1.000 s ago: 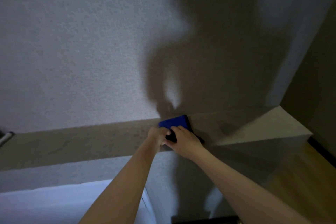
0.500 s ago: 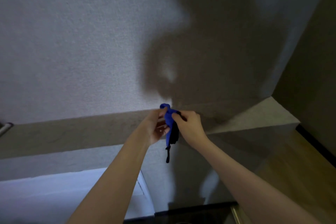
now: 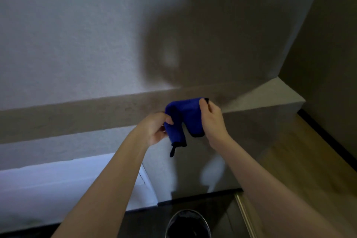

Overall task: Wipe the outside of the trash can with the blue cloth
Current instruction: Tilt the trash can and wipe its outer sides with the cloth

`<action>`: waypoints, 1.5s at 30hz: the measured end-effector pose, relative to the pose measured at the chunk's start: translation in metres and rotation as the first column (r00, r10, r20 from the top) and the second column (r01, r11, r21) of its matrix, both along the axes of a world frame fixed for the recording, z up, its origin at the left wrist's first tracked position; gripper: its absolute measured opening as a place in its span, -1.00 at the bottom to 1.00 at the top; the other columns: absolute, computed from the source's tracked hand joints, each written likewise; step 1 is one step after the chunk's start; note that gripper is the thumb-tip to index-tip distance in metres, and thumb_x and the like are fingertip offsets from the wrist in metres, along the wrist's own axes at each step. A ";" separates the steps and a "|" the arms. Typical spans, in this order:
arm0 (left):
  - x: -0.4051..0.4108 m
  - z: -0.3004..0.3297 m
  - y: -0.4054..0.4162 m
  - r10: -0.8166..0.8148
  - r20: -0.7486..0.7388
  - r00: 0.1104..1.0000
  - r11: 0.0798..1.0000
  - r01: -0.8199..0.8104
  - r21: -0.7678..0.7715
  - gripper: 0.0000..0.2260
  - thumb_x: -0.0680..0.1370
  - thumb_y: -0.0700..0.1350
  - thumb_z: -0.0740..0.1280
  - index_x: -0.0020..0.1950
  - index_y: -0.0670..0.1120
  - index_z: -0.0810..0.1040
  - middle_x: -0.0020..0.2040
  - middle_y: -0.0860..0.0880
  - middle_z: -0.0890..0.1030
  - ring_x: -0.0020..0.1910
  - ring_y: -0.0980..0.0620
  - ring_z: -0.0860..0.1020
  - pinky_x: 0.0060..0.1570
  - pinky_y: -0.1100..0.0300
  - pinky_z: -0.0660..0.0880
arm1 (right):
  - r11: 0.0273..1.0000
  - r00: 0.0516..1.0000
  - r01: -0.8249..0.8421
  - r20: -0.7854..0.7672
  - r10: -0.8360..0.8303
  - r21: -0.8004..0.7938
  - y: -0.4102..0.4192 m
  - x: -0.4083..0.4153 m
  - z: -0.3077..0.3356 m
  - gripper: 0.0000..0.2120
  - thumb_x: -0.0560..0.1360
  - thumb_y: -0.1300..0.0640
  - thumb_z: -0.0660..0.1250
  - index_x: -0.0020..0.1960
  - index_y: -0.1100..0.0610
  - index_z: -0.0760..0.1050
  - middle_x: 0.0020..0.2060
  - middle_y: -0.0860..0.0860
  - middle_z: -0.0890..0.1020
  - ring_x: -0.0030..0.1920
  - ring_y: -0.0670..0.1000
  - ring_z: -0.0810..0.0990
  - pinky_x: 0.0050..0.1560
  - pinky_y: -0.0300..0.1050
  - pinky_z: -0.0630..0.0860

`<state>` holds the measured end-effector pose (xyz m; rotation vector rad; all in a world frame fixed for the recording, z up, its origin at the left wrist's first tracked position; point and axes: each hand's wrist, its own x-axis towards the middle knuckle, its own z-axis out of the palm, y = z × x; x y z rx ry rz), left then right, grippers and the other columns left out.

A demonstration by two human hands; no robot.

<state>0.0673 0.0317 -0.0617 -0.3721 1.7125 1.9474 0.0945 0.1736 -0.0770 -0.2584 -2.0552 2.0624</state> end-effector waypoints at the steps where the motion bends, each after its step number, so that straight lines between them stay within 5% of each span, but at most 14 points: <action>1: 0.005 -0.009 0.004 -0.010 -0.018 1.000 1.000 0.010 -0.021 -0.68 0.43 -0.46 0.09 0.06 -0.20 0.46 -0.09 -0.14 0.53 -0.15 -0.04 0.49 -0.22 0.18 0.48 | 0.999 1.000 0.024 -0.018 -0.023 0.036 0.004 0.003 -0.006 -0.69 0.61 0.04 0.06 -0.28 0.03 0.38 -0.38 -0.03 0.45 -0.38 -0.08 0.40 -0.35 -0.18 0.31; 5: 0.024 -0.058 0.017 -0.125 -0.145 0.982 0.987 0.108 -0.120 -0.49 0.37 -0.44 0.09 0.21 -0.03 0.46 0.10 -0.10 0.56 0.08 -0.10 0.51 -0.08 0.11 0.51 | 0.976 0.994 0.084 -0.086 -0.068 0.200 0.021 0.014 -0.041 -0.66 0.61 0.02 0.05 -0.33 0.05 0.32 -0.44 -0.04 0.40 -0.42 -0.08 0.36 -0.37 -0.16 0.28; 7: 0.034 -0.084 0.024 -0.186 -0.157 0.970 0.977 0.166 -0.137 -0.57 0.42 -0.38 0.17 0.18 -0.01 0.51 0.13 -0.10 0.59 0.15 -0.13 0.53 0.09 0.03 0.49 | 0.947 0.988 0.102 -0.140 -0.061 0.305 0.030 0.019 -0.063 -0.66 0.61 0.04 0.06 -0.33 0.07 0.32 -0.45 -0.05 0.40 -0.42 -0.07 0.36 -0.35 -0.16 0.29; 10: 0.047 -0.125 0.029 -0.245 -0.113 0.963 0.962 0.227 -0.151 -0.89 0.53 -0.13 0.29 -0.01 -0.04 0.59 0.02 -0.10 0.66 0.01 -0.09 0.61 0.05 0.08 0.52 | 0.902 0.984 0.120 -0.169 -0.053 0.415 0.046 0.024 -0.100 -0.63 0.60 0.07 0.09 -0.38 0.04 0.26 -0.49 -0.06 0.35 -0.45 -0.09 0.31 -0.39 -0.18 0.24; 13: 0.057 -0.169 0.029 -0.313 -0.143 0.939 0.940 0.285 -0.187 -0.88 0.51 -0.05 0.32 -0.10 -0.05 0.63 -0.11 -0.05 0.70 -0.10 -0.02 0.65 -0.10 0.17 0.56 | 0.854 0.993 0.098 -0.109 -0.049 0.510 0.064 0.034 -0.143 -0.68 0.58 0.03 0.13 -0.33 0.08 0.37 -0.47 -0.06 0.41 -0.43 -0.09 0.37 -0.39 -0.18 0.26; 16: 0.071 -0.206 0.031 -0.357 -0.195 0.913 0.924 0.315 -0.217 -0.86 0.51 -0.07 0.32 -0.19 -0.04 0.65 -0.27 0.02 0.72 -0.21 0.03 0.67 -0.15 0.19 0.55 | 0.809 0.993 0.115 -0.047 -0.108 0.576 0.076 0.051 -0.196 -0.77 0.57 -0.01 0.16 -0.08 0.10 0.50 -0.21 -0.03 0.60 -0.20 -0.06 0.53 -0.24 -0.19 0.38; 20: 0.097 -0.247 0.046 -0.403 -0.264 0.876 0.890 0.307 -0.338 -0.80 0.58 -0.11 0.22 -0.17 -0.03 0.59 -0.19 -0.01 0.67 -0.18 0.05 0.61 -0.11 0.19 0.51 | 0.847 0.972 0.073 0.153 -0.179 0.526 0.065 0.084 -0.263 -0.64 0.55 -0.10 0.12 0.25 0.06 0.34 0.20 0.10 0.50 0.18 0.10 0.48 0.19 0.11 0.44; 23: 0.120 -0.267 0.053 -0.479 -0.304 0.824 0.837 0.325 -0.440 -0.82 0.61 -0.16 0.14 -0.04 -0.11 0.53 -0.10 -0.11 0.60 -0.11 -0.01 0.56 -0.05 0.15 0.48 | 0.982 0.969 -0.003 0.242 -0.043 0.189 0.041 0.111 -0.292 -0.59 0.58 -0.09 0.07 0.36 0.07 0.26 0.29 0.05 0.40 0.22 0.01 0.42 0.20 -0.14 0.44; 26: 0.141 -0.272 0.053 -0.511 -0.282 0.812 0.818 0.357 -0.452 -0.78 0.61 -0.17 0.13 0.14 -0.14 0.52 0.03 -0.17 0.61 0.04 -0.11 0.58 0.13 0.00 0.48 | 0.989 0.967 -0.072 0.233 0.100 -0.127 0.015 0.137 -0.304 -0.81 0.59 -0.04 0.09 0.16 -0.07 0.37 0.05 -0.11 0.45 -0.07 -0.25 0.44 -0.22 -0.55 0.42; 29: 0.158 -0.266 0.048 -0.465 -0.282 0.839 0.853 0.340 -0.395 -0.78 0.60 -0.21 0.14 0.15 -0.15 0.53 -0.02 -0.12 0.61 -0.02 -0.07 0.58 0.04 0.08 0.52 | 0.974 0.983 -0.081 0.146 0.114 -0.210 0.002 0.153 -0.304 -0.90 0.57 -0.03 0.15 -0.05 -0.14 0.44 -0.09 -0.19 0.53 -0.12 -0.28 0.50 -0.27 -0.52 0.44; 32: 0.171 -0.255 0.036 -0.431 -0.251 0.867 0.883 0.348 -0.315 -0.77 0.58 -0.26 0.13 0.05 -0.09 0.57 -0.06 -0.06 0.62 -0.09 0.03 0.58 -0.13 0.25 0.54 | 0.962 0.988 -0.090 0.097 0.118 -0.257 -0.005 0.166 -0.295 -0.89 0.52 -0.07 0.23 0.03 -0.13 0.43 -0.03 -0.10 0.57 -0.04 -0.13 0.57 -0.16 -0.31 0.49; 36: 0.186 -0.243 0.033 -0.453 -0.165 0.876 0.884 0.416 -0.214 -0.66 0.55 -0.35 0.08 -0.01 0.01 0.54 -0.03 -0.06 0.60 -0.01 -0.03 0.57 -0.03 0.13 0.53 | 0.935 0.992 -0.056 0.086 0.092 -0.350 -0.010 0.179 -0.290 -0.68 0.47 -0.05 0.30 0.17 0.03 0.41 0.06 0.06 0.57 -0.02 0.00 0.59 -0.18 -0.23 0.54; 41: 0.198 -0.255 0.060 -0.521 -0.121 0.845 0.850 0.501 -0.161 -0.66 0.50 -0.43 0.05 0.15 -0.15 0.44 0.00 -0.16 0.52 -0.06 -0.04 0.54 -0.12 0.24 0.49 | 0.749 0.984 0.084 0.173 0.041 -0.658 0.005 0.191 -0.305 -0.75 0.55 0.09 0.19 0.14 0.21 0.47 -0.16 0.16 0.59 -0.23 0.09 0.58 -0.19 -0.03 0.53; 45: 0.202 -0.287 0.078 -0.481 -0.121 0.868 0.858 0.438 -0.270 -0.72 0.51 -0.41 0.08 0.03 -0.12 0.48 -0.17 -0.10 0.53 -0.22 0.06 0.54 -0.33 0.34 0.53 | 0.535 0.970 0.092 0.196 0.142 -0.840 0.025 0.197 -0.348 -0.46 0.61 0.05 0.01 -0.31 0.20 0.64 -0.46 0.10 0.67 -0.49 0.01 0.64 -0.53 -0.21 0.56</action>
